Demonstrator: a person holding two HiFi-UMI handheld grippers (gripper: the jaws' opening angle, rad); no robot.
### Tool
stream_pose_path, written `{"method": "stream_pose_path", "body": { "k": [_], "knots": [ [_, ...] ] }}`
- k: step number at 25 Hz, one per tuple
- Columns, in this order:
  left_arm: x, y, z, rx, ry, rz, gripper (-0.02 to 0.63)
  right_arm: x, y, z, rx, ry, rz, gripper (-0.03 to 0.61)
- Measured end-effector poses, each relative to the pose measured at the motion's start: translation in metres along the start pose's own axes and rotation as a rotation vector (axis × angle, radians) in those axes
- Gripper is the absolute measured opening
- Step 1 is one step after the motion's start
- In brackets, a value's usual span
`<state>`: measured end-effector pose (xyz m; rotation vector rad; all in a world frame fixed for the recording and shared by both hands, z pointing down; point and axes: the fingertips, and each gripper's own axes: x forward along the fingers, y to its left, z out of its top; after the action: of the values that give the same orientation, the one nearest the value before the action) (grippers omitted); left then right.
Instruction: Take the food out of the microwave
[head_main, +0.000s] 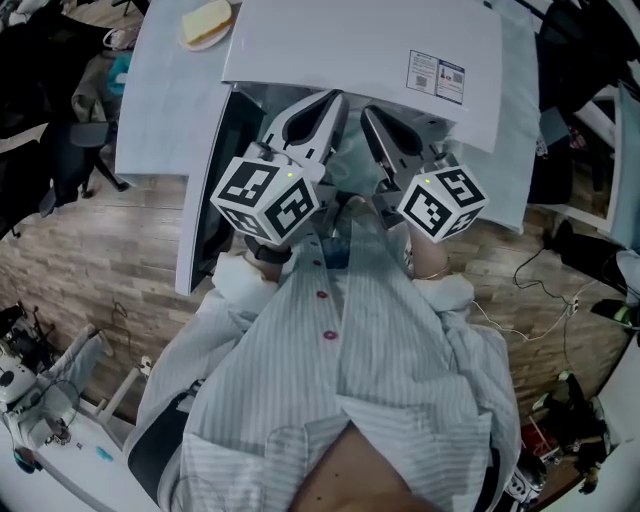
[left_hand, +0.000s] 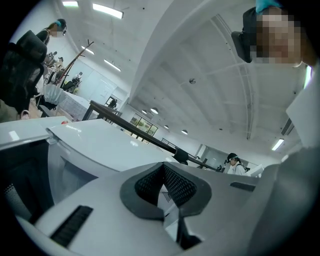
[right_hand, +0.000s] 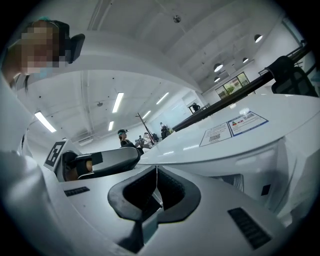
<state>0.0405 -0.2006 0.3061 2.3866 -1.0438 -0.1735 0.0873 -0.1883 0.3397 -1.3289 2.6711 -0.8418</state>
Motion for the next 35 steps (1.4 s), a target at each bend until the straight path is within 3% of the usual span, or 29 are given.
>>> {"method": "stream_pose_path", "body": {
  "k": [35],
  "knots": [
    [0.003, 0.083, -0.117, -0.125, 0.214, 0.104, 0.008, 0.023, -0.067, -0.106, 0.132, 0.135, -0.167, 0.032]
  ]
}}
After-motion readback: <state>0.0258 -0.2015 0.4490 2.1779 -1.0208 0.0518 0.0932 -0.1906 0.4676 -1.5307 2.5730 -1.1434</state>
